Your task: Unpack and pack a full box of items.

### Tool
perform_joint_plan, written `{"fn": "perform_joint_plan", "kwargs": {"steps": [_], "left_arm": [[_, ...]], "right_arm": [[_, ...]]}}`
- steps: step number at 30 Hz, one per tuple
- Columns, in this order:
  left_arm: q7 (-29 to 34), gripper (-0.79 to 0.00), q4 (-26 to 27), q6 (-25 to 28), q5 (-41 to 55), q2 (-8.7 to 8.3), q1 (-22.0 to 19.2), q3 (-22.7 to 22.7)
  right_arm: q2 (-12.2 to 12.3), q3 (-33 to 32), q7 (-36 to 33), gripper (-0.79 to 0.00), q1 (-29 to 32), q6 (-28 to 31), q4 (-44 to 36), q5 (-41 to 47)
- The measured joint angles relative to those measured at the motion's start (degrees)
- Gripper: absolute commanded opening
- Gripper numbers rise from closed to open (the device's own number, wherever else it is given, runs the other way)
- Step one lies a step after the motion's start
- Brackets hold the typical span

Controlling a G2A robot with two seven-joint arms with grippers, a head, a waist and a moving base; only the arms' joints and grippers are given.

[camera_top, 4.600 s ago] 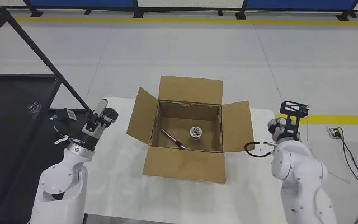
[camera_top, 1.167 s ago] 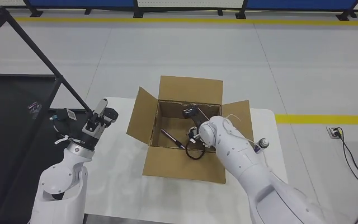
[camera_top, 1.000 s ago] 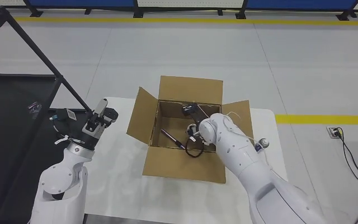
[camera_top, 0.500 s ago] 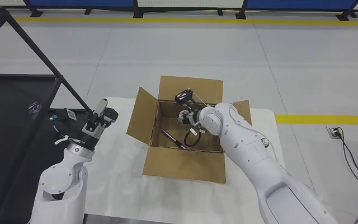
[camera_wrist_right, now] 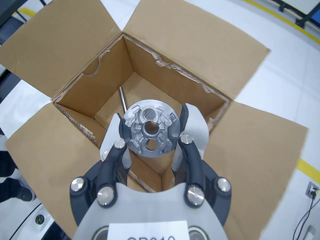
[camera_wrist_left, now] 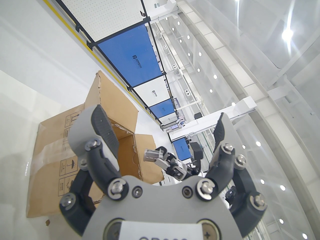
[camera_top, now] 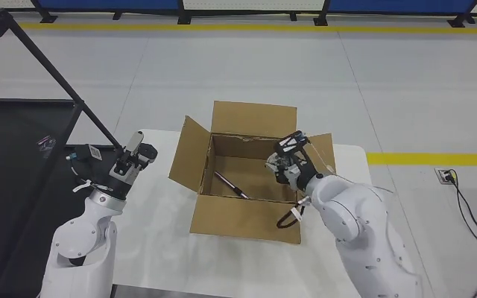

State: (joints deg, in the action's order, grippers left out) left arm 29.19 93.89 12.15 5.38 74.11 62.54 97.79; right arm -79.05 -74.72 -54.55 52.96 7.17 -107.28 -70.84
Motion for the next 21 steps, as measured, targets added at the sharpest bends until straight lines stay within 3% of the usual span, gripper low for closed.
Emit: {"fn": "perform_joint_plan", "kwargs": {"steps": [7, 12, 17, 21], "left_arm": [[0.0, 0.0, 0.0, 0.0, 0.0, 0.0, 0.0, 0.0], [0.0, 0.0, 0.0, 0.0, 0.0, 0.0, 0.0, 0.0], [0.0, 0.0, 0.0, 0.0, 0.0, 0.0, 0.0, 0.0], [0.0, 0.0, 0.0, 0.0, 0.0, 0.0, 0.0, 0.0]], "right_arm": [[1.3, -13.9, 1.6, -0.785, 16.4, -8.2, -16.7, -2.2], [1.5, -22.3, 2.3, -0.785, 26.7, -12.5, -22.4, 0.0], [1.7, -27.0, 0.7, -0.785, 34.0, -12.1, -21.0, 4.3], [1.9, -27.3, 0.9, -0.785, 33.7, -10.3, -14.0, 7.1]]}}
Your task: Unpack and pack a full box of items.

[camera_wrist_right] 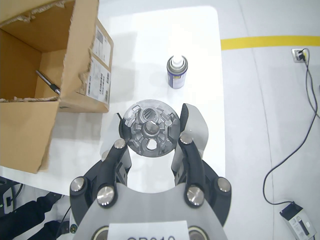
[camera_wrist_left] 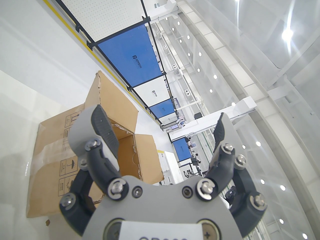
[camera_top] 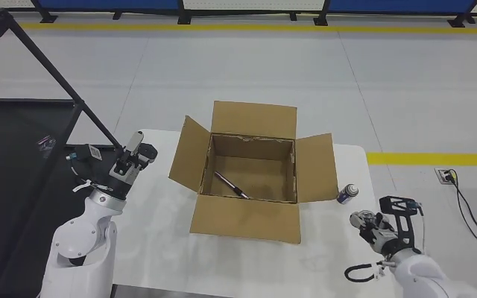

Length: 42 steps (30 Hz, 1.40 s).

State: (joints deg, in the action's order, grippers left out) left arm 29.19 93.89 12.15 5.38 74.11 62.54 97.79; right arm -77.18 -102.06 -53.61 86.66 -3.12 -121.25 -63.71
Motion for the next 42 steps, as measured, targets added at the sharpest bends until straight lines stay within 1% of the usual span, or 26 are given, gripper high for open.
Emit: {"fn": "perform_joint_plan", "kwargs": {"steps": [4, 7, 10, 14, 17, 18, 19, 20, 21, 22, 23, 25, 30, 33, 37, 39, 42], "left_arm": [[0.0, 0.0, 0.0, 0.0, 0.0, 0.0, 0.0, 0.0], [0.0, 0.0, 0.0, 0.0, 0.0, 0.0, 0.0, 0.0], [0.0, 0.0, 0.0, 0.0, 0.0, 0.0, 0.0, 0.0], [0.0, 0.0, 0.0, 0.0, 0.0, 0.0, 0.0, 0.0], [0.0, 0.0, 0.0, 0.0, 0.0, 0.0, 0.0, 0.0], [0.0, 0.0, 0.0, 0.0, 0.0, 0.0, 0.0, 0.0], [0.0, 0.0, 0.0, 0.0, 0.0, 0.0, 0.0, 0.0], [0.0, 0.0, 0.0, 0.0, 0.0, 0.0, 0.0, 0.0], [0.0, 0.0, 0.0, 0.0, 0.0, 0.0, 0.0, 0.0], [0.0, 0.0, 0.0, 0.0, 0.0, 0.0, 0.0, 0.0], [0.0, 0.0, 0.0, 0.0, 0.0, 0.0, 0.0, 0.0], [0.0, 0.0, 0.0, 0.0, 0.0, 0.0, 0.0, 0.0], [0.0, 0.0, 0.0, 0.0, 0.0, 0.0, 0.0, 0.0], [0.0, 0.0, 0.0, 0.0, 0.0, 0.0, 0.0, 0.0], [0.0, 0.0, 0.0, 0.0, 0.0, 0.0, 0.0, 0.0], [0.0, 0.0, 0.0, 0.0, 0.0, 0.0, 0.0, 0.0], [0.0, 0.0, 0.0, 0.0, 0.0, 0.0, 0.0, 0.0]], "right_arm": [[0.2, 2.0, 1.0, -0.785, -5.1, 1.9, 11.6, 1.5], [0.4, 4.3, 1.1, -0.785, -9.4, 1.5, 19.0, 0.4], [0.4, 6.1, 1.3, -0.785, -13.2, 0.4, 24.7, -1.1], [0.5, 7.5, 0.7, -0.785, -16.7, -1.3, 29.4, -2.7], [0.6, 8.3, 0.3, -0.785, -18.2, -1.9, 31.3, -3.3], [0.7, 8.3, 0.3, -0.73, -18.5, -2.0, 31.6, -3.3], [0.7, 8.4, 0.3, -0.64, -18.7, -2.1, 31.9, -3.4], [0.8, 8.5, 0.3, -0.477, -18.9, -2.2, 32.0, -3.4], [0.8, 8.5, 0.4, -0.409, -18.9, -2.3, 32.1, -3.5], [0.9, 8.5, 0.4, -0.363, -19.0, -2.4, 32.1, -3.5], [0.9, 8.5, 0.3, -0.206, -19.0, -2.5, 32.1, -3.5], [1.0, 8.5, 0.3, 0.0, -18.9, -2.6, 32.1, -3.3], [1.2, 8.0, 1.7, 0.0, -18.2, -2.9, 31.1, -2.2], [1.2, 6.8, 3.4, 0.0, -16.9, -4.2, 28.4, -0.9], [1.3, 3.6, 7.2, 0.0, -14.1, -6.9, 21.0, 2.8], [1.3, 2.1, 9.0, 0.0, -12.8, -7.3, 17.0, 5.1], [1.5, -0.4, 9.9, 0.0, -12.3, -4.9, 11.8, 9.7]]}}
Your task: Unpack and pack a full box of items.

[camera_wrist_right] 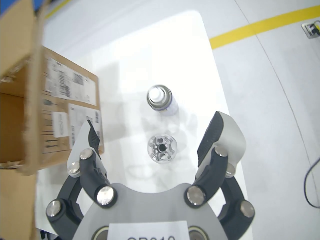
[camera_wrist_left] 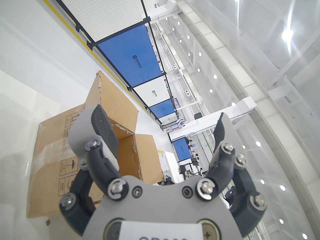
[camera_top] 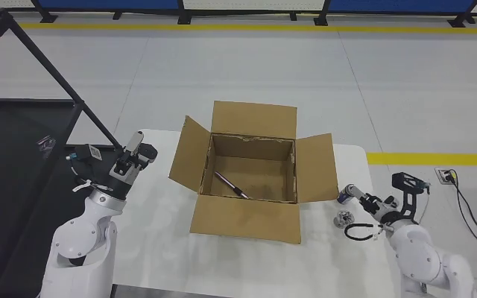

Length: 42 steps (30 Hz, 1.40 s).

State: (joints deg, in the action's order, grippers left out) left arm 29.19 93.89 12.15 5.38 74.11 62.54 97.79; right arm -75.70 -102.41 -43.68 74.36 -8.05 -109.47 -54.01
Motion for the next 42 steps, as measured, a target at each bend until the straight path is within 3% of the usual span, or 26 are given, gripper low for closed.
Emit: {"fn": "perform_joint_plan", "kwargs": {"steps": [3, 6, 13, 19, 29, 42], "left_arm": [[0.0, 0.0, 0.0, 0.0, 0.0, 0.0, 0.0, 0.0], [-0.4, 0.0, 0.4, 0.0, 0.2, -0.02, 0.4, 0.0], [-5.5, 0.0, -0.2, -0.2, 1.3, -0.37, 1.6, 2.7], [-10.2, 0.0, -2.1, -1.2, 2.2, -0.62, 1.4, 5.1], [-10.1, 0.0, -2.1, -1.2, 2.2, -0.62, 1.4, 5.0], [-10.1, 0.0, -2.1, -1.2, 2.2, -0.62, 1.4, 5.0]], "right_arm": [[0.6, -1.8, -3.3, 0.0, -2.8, 5.8, -1.5, 5.7], [1.4, -2.0, -9.4, 0.0, -8.8, 11.3, 1.9, 10.3], [2.8, 4.1, -23.3, 0.0, -27.7, 18.3, 21.9, 17.1], [3.3, 9.0, -26.9, 0.0, -36.9, 20.6, 35.2, 17.9], [3.6, 14.8, -26.3, 0.0, -42.1, 22.3, 44.1, 18.9], [4.0, 19.7, -24.1, 0.0, -42.7, 21.6, 43.8, 20.5]]}}
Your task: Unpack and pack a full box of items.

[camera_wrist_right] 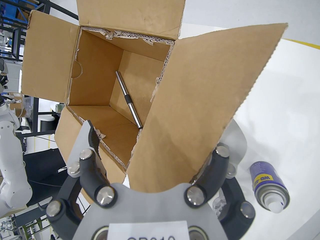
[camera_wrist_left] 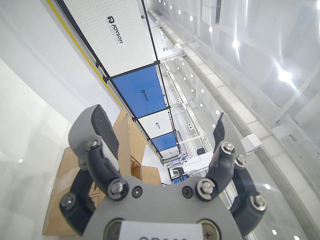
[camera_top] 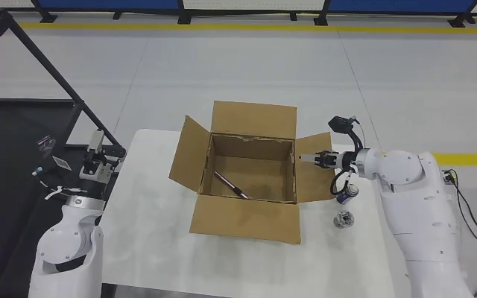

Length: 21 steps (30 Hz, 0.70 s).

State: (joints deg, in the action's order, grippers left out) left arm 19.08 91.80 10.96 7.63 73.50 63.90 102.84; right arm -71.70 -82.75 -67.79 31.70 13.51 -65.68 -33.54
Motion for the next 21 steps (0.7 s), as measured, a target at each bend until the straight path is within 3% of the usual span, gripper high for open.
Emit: {"fn": "perform_joint_plan", "kwargs": {"steps": [9, 18, 21], "left_arm": [[0.0, 0.0, 0.0, 0.0, 0.0, 0.0, 0.0, 0.0], [0.0, 0.0, 0.0, 0.0, 0.0, 0.0, 0.0, 0.0], [0.0, 0.0, 0.0, 0.0, 0.0, 0.0, 0.0, 0.0]], "right_arm": [[0.9, 0.7, 1.6, 0.0, 1.1, -2.6, -2.6, -1.7], [3.5, -8.0, 2.6, 0.0, 14.0, -7.6, -21.3, -5.4], [3.6, -8.4, 2.5, 0.0, 15.4, -8.9, -24.3, -6.1]]}}
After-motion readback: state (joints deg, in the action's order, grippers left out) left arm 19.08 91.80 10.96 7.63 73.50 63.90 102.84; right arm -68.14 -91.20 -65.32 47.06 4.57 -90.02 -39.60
